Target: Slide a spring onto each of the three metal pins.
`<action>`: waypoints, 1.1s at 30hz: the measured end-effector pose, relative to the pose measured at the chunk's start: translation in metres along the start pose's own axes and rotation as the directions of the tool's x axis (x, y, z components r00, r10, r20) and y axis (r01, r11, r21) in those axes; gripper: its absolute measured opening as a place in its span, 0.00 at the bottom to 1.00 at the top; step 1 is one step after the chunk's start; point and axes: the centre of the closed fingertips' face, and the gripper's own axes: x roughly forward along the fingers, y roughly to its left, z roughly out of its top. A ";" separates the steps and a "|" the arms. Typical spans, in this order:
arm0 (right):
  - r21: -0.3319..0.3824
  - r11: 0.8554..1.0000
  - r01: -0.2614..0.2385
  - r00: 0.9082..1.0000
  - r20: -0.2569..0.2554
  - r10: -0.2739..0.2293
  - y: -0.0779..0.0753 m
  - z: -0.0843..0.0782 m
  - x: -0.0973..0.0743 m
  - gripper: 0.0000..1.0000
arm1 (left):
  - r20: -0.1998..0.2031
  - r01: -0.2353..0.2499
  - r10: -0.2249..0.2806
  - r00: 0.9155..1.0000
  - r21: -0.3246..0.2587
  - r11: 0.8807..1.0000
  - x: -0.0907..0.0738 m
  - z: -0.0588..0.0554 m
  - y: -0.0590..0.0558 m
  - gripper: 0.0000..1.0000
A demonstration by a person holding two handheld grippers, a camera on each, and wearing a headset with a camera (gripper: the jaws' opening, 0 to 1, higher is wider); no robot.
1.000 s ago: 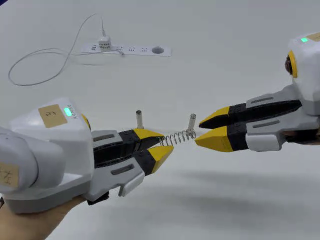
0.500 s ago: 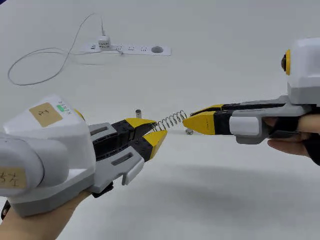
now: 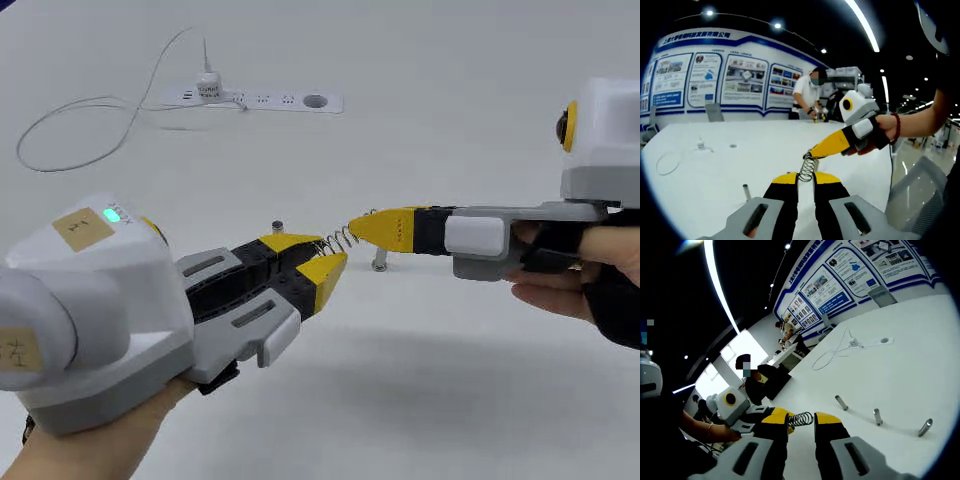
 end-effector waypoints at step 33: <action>-0.342 0.933 0.111 0.991 -0.027 -0.128 -0.011 0.015 -0.004 0.11 | -0.103 -0.013 0.018 0.995 0.051 0.999 0.001 -0.017 0.001 0.45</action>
